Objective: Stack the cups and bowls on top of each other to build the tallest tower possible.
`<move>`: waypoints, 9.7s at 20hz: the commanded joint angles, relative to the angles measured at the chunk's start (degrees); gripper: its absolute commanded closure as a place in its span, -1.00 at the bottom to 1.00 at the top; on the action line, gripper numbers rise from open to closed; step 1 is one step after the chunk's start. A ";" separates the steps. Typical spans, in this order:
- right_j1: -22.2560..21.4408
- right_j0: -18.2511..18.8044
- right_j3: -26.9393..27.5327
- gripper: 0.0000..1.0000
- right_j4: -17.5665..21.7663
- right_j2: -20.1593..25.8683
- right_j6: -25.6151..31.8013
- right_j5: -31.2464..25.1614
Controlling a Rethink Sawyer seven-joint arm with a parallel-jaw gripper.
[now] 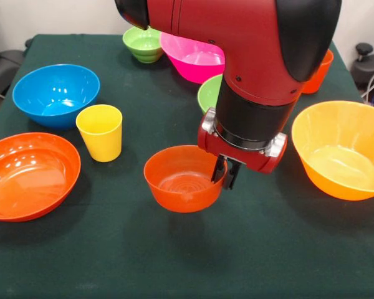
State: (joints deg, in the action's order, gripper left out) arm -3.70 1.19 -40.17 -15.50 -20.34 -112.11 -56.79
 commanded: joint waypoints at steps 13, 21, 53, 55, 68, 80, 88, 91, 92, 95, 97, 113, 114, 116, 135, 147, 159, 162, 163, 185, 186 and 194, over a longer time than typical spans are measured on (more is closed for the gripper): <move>-4.77 -2.30 -20.87 1.00 0.39 4.61 -9.26 10.86; -3.33 -2.90 -17.78 1.00 0.40 3.90 -9.87 10.89; -3.50 -0.66 -14.61 -1.00 -0.10 3.79 -7.90 8.85; -5.41 -1.00 -17.73 -1.00 0.40 4.07 -7.03 10.22; -15.87 -0.47 -38.63 -1.00 0.37 8.03 -5.31 21.43; -19.67 -0.46 -47.87 -1.00 1.16 9.04 -4.74 26.82; -20.66 -0.22 -52.91 -1.00 1.54 10.77 -4.96 30.75; -20.39 -0.06 -51.44 -1.00 0.89 10.71 -5.08 28.77; -20.68 0.16 -51.63 -1.00 0.58 10.96 -5.18 28.74; -21.03 0.65 -50.54 -1.00 0.82 10.92 -4.38 27.69; -21.25 0.73 -49.94 -1.00 1.24 10.57 -3.94 27.19; -25.27 0.63 -55.70 -1.00 1.99 11.90 -3.60 28.54; -25.19 0.47 -55.67 -1.00 2.02 11.78 -3.76 28.52; -24.71 0.33 -54.70 -1.00 2.04 11.46 -3.87 27.89; -22.49 2.69 -49.79 -1.00 3.19 11.07 -1.41 25.87; -20.90 3.29 -51.54 -1.00 4.08 13.14 -0.58 30.64; -20.29 0.78 -52.15 -1.00 5.05 13.14 -1.08 31.45; -20.11 0.73 -52.52 -1.00 6.40 13.10 -0.50 31.54; -19.95 0.93 -52.64 -1.00 6.80 13.32 -0.26 31.71; -15.10 0.48 -49.36 -1.00 14.23 14.59 -0.37 34.27; -14.96 0.79 -48.54 -1.00 14.32 14.68 -0.08 33.64; -13.07 1.14 -45.85 -1.00 15.26 15.78 0.42 32.84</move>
State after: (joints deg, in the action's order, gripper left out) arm -20.07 2.74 -91.10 -3.71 -12.45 -112.11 -26.53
